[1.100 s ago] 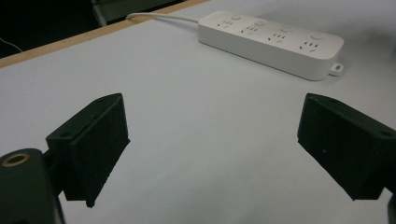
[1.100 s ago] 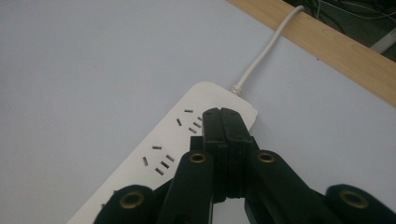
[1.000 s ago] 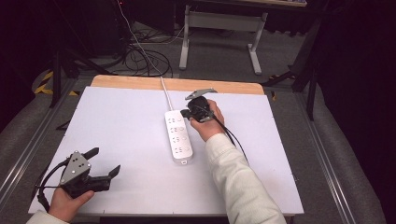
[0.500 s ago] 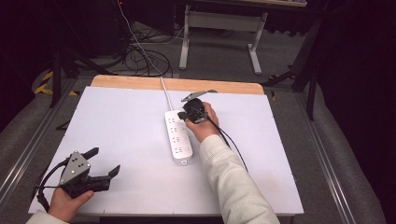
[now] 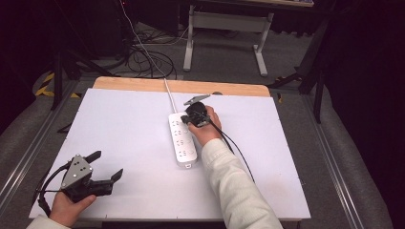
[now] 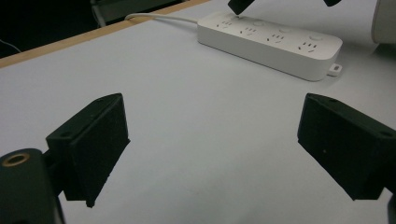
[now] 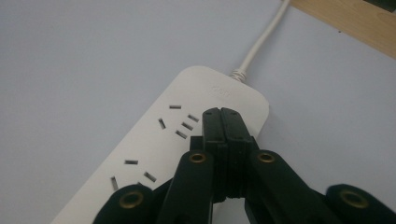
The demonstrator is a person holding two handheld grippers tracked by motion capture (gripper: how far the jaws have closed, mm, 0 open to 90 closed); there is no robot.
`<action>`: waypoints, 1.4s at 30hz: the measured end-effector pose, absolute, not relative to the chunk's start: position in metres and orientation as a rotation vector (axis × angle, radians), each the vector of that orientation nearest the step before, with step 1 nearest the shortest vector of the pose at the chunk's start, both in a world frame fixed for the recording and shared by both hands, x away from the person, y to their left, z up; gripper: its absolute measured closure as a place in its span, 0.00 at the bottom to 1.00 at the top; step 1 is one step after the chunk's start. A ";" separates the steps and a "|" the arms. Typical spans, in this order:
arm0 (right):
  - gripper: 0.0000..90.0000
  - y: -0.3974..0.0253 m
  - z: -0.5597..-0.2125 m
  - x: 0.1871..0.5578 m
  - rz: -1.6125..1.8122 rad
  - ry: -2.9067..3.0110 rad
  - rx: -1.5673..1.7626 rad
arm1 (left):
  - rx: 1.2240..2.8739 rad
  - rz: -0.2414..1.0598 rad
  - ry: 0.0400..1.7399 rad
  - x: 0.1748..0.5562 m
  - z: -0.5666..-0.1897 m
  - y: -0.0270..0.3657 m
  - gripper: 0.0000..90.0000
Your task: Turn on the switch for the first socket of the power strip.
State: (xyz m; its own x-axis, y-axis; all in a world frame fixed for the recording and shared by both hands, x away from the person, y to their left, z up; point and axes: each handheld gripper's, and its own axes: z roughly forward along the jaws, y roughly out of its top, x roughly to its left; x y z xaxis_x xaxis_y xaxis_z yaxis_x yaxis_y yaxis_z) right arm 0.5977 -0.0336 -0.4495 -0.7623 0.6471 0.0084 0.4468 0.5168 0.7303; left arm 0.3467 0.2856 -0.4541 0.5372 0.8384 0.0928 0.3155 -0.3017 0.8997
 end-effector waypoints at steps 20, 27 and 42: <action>1.00 -0.030 -0.454 0.596 1.071 2.482 0.918 | 1.861 0.713 0.949 0.347 -0.454 0.285 0.11; 1.00 -0.027 -0.455 0.592 1.052 2.458 0.917 | 1.862 0.715 0.951 0.347 -0.454 0.286 0.11; 1.00 -0.027 -0.458 0.590 1.066 2.431 0.966 | 1.858 0.709 0.952 0.346 -0.454 0.284 0.11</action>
State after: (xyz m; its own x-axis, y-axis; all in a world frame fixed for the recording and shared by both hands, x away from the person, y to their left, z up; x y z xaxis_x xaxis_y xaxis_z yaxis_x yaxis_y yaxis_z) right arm 0.5900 -0.0272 -0.4576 -0.7219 0.6918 -0.0164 0.4566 0.4940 0.7399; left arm 0.3460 0.2845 -0.4545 0.5384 0.8385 0.0835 0.3202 -0.2952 0.9002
